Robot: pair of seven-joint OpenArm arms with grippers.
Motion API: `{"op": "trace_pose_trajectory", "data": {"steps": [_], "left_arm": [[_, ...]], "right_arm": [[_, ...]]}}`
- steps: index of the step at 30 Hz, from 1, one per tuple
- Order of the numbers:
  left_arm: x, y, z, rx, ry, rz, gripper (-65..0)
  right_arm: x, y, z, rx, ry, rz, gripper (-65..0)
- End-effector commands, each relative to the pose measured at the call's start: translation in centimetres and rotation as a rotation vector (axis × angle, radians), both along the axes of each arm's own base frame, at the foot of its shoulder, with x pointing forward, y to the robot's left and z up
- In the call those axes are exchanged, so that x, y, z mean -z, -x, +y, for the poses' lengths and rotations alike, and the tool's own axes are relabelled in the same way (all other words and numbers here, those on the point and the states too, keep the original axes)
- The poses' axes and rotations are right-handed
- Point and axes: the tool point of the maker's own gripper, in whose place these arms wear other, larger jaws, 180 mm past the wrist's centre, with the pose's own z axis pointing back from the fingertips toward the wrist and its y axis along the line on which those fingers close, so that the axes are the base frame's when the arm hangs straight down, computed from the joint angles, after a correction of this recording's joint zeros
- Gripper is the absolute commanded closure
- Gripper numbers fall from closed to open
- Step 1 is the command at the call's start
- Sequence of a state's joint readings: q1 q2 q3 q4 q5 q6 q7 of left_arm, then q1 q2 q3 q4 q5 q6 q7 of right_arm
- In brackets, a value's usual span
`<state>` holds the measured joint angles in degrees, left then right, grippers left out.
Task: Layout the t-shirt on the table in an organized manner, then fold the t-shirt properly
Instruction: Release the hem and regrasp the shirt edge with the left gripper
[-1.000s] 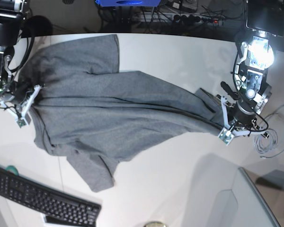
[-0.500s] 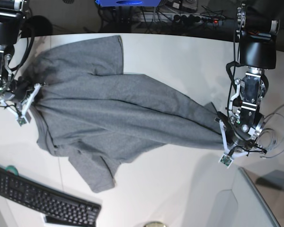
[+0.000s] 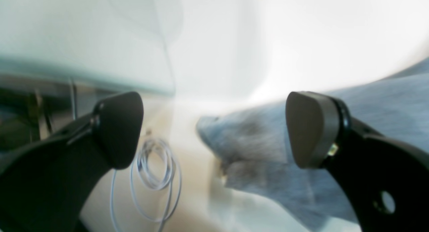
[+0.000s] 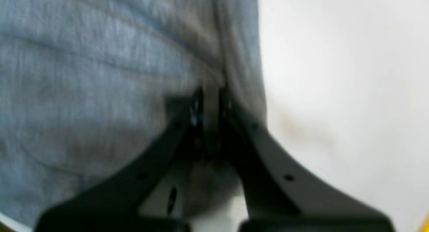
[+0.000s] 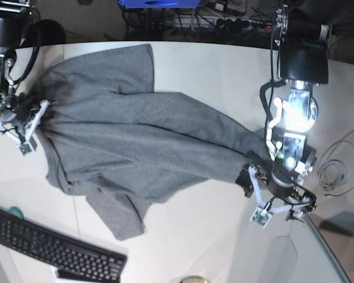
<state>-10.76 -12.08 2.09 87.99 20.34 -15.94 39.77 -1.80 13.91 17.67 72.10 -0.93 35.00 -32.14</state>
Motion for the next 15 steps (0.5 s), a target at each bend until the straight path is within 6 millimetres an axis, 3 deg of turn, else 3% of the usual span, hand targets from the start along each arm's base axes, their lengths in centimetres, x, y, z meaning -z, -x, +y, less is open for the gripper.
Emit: {"op": "trace_pose_trajectory", "data": {"steps": [1, 3, 6, 10, 11, 15], "left_arm": [[-0.1, 1.3, 0.6, -0.007, -0.023, -0.005, -61.2], [1.2, 4.4, 0.5, -0.015, -0.009, 0.024, -53.8], [3.8, 8.6, 1.1, -0.08, 0.081, 0.091, -36.9], [4.9, 11.7, 4.1, -0.24, 0.298, 0.101, -3.6], [4.8, 12.0, 5.2, -0.287, 0.356, 0.088, 0.0], [4.8, 12.2, 9.3, -0.438, 0.508, 0.03, 0.0]], "right_arm": [[-2.1, -1.6, -0.4, -0.012, 0.015, -0.078, -0.9], [-3.6, -1.7, -0.1, -0.034, 0.035, -0.121, -1.1], [-5.1, -1.0, 0.4, -0.062, 0.06, -0.161, -1.1], [-5.1, 0.3, 1.6, -0.074, 0.05, -0.161, -1.2], [-4.9, 0.6, 1.6, -0.074, 0.048, -0.154, -1.2], [-4.1, 1.2, 2.6, -0.067, 0.018, -0.137, -1.2]]}}
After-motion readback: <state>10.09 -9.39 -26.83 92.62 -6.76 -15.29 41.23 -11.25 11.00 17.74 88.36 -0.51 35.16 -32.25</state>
